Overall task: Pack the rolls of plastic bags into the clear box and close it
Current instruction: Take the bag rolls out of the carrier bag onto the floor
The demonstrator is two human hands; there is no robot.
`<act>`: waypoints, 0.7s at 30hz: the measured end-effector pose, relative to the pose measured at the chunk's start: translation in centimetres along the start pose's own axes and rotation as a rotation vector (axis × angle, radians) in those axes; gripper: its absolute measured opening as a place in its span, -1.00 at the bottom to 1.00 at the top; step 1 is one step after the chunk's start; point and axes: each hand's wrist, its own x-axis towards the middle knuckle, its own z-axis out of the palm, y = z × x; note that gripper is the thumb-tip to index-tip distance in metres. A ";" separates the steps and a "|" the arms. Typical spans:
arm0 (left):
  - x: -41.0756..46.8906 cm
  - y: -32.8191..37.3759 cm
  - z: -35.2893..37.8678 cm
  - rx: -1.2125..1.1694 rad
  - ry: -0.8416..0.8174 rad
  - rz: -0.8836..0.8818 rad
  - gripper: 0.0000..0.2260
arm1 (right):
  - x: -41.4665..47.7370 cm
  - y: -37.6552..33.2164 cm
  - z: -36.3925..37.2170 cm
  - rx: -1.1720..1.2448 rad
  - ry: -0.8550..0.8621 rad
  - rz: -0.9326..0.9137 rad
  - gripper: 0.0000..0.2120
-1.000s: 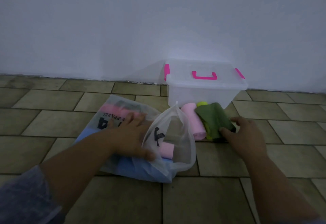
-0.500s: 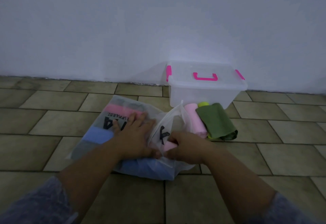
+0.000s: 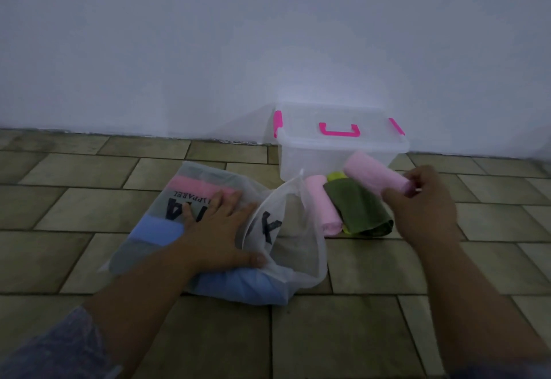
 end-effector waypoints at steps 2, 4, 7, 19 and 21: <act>-0.2 0.0 -0.4 0.004 -0.021 0.013 0.00 | -0.9 0.5 2.0 -0.168 -0.119 -0.021 -0.75; -0.9 -0.4 -0.7 -0.003 -0.077 0.034 0.02 | -1.8 0.8 3.0 -0.259 -0.220 -0.019 -0.64; -2.1 -0.8 -0.6 0.066 -0.150 0.073 0.07 | -2.7 -0.3 2.6 -0.274 -0.089 -0.124 -0.53; -1.4 1.8 -2.2 -0.242 -0.052 -0.050 0.10 | -12.0 -4.6 4.1 -0.218 -0.669 -0.670 -0.69; -1.6 2.5 -3.3 -0.414 0.040 0.038 0.04 | -12.7 -4.4 4.4 -0.244 -0.721 -0.736 -0.67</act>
